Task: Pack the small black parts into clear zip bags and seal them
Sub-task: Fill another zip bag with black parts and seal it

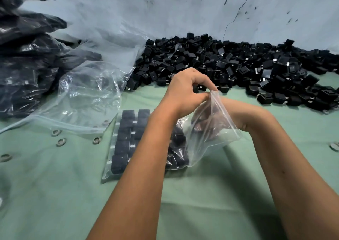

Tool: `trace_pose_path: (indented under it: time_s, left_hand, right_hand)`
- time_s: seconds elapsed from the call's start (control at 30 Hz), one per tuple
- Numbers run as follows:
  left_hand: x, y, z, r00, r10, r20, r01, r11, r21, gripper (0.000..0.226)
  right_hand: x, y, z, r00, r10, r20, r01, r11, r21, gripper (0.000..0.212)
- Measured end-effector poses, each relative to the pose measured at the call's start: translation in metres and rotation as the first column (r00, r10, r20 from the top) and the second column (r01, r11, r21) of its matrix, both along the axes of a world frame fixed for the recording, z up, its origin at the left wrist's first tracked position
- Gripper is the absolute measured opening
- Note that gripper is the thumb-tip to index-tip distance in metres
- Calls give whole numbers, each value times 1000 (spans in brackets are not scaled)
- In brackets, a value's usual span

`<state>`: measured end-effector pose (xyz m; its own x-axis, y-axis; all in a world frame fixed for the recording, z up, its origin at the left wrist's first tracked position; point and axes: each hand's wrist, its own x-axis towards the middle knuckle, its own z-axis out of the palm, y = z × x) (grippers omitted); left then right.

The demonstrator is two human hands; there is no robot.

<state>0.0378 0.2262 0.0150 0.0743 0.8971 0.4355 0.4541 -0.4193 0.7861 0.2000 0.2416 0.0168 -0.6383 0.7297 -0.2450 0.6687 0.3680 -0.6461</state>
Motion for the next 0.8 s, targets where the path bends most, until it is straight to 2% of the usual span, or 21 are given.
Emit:
trace_pose_path:
  time_s: [0.07,0.1,0.2,0.3,0.43,0.53,0.63,0.67,0.77,0.8]
  left_hand:
    - [-3,0,-2,1000,-8,5,8,1000,-21,22]
    - [-7,-1,-3,1000,8,-6,-8,999,-34,21]
    - [-26,-1,-6,991,128,-40,-131,988,-80,12]
    - [-52,-2,-10,972,209,-104,-225,956,-190,12]
    - [-71,-6,-18,968,132,-213,-197,927,-319,15]
    - [-70,-4,-22,960,88,-266,-185,912,-366,11]
    - [-68,-2,-26,953,55,-298,-179,896,-407,11]
    - [-69,-1,-27,954,49,-294,-173,894,-413,11]
    - [-71,0,-29,959,47,-279,-167,890,-424,11]
    - [-71,0,-29,959,45,-278,-166,888,-429,11]
  right_hand:
    - [-4,2,-4,1000,12,24,-11,999,-42,33]
    - [-6,2,-4,999,-7,36,8,999,-40,29]
    - [-8,1,0,997,-26,68,17,992,128,3]
    - [-4,0,0,996,-69,-49,73,994,85,14]
    - [2,3,-5,996,33,-81,-39,997,-73,31]
    - [2,7,-10,994,75,-82,-74,997,17,29]
    - [-1,12,-17,982,-49,-181,52,999,10,11]
    - [-4,14,-21,976,-99,-196,102,995,8,11]
    - [-13,15,-33,984,-159,-84,171,970,173,24]
    - [-15,13,-36,978,-189,-92,203,961,186,26]
